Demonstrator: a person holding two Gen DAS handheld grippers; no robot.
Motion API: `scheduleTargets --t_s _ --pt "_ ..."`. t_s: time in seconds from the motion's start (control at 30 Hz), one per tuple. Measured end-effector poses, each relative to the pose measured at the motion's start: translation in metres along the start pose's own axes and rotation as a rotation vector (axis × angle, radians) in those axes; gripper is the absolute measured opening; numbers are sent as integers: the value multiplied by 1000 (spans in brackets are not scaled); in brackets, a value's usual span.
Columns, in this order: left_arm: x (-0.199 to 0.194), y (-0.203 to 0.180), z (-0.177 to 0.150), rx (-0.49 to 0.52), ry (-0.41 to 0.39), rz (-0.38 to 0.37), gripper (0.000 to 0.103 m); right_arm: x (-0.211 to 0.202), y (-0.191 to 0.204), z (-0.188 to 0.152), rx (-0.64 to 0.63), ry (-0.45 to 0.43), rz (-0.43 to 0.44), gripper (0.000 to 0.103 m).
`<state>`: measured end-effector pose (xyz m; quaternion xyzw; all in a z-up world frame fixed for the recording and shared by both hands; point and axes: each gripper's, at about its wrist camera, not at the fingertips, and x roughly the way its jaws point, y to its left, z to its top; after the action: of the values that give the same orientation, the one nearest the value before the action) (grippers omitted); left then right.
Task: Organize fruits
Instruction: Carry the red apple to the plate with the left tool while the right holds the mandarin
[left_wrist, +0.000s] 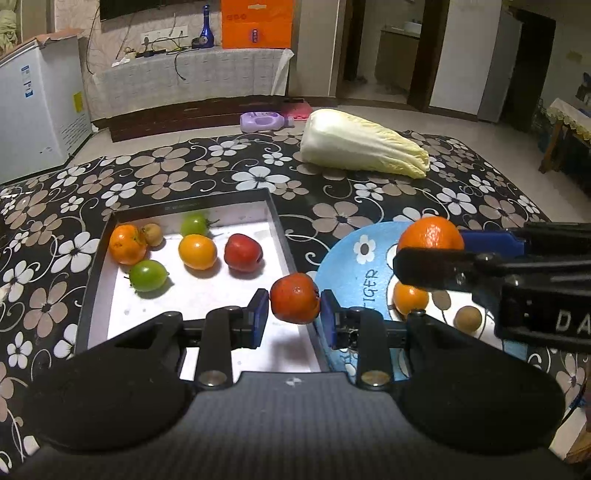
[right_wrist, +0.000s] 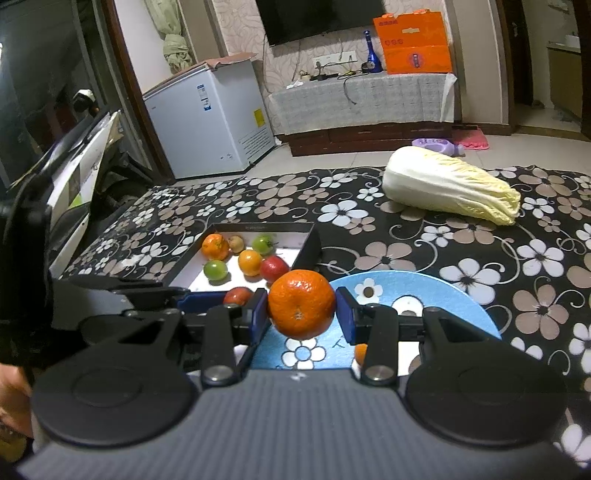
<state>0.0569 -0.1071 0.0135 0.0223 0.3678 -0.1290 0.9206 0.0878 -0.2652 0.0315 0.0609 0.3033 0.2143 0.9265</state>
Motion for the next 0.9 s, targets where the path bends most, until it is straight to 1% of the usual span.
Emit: scheduleTargets --t_s 0.4,0.9 --pt "-2 -19 -3 37 -9 -55 35 -6 -11 0 22 -23 -29 43" --pt "-1 -43 -8 74 -4 -108 35 -7 -15 -2 25 -19 -29 43"
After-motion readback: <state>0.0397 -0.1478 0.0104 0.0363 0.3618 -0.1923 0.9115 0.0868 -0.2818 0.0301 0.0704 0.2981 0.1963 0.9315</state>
